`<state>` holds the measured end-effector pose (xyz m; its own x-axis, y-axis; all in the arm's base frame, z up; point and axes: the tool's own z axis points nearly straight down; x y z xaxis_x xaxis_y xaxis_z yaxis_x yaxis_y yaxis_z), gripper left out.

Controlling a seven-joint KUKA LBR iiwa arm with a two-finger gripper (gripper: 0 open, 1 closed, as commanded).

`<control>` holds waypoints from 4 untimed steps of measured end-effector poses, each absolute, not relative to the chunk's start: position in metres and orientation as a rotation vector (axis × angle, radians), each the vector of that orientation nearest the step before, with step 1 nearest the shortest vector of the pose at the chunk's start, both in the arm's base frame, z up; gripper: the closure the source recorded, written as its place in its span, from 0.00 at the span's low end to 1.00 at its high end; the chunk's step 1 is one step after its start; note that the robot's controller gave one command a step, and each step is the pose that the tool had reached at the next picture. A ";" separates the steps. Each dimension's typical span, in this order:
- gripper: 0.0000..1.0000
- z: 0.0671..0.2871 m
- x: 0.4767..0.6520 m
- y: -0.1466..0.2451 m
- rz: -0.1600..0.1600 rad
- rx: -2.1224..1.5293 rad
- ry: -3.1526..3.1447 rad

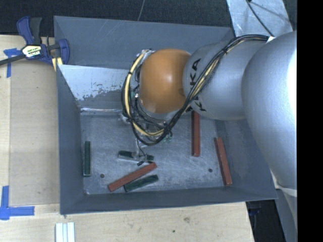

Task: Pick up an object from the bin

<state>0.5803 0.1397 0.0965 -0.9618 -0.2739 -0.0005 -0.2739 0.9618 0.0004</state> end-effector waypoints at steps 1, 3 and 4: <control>0.00 0.076 0.558 0.131 0.001 -1.025 2.969; 1.00 0.085 0.546 0.079 0.001 -0.705 3.059; 1.00 0.085 0.546 0.079 0.001 -0.704 3.060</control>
Offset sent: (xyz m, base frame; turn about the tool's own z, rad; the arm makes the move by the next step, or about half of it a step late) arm -0.0042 -0.0159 -0.0265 -0.3810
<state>0.5459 0.0794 0.0850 -0.8994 -0.4372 -0.0021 -0.4372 0.8994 0.0000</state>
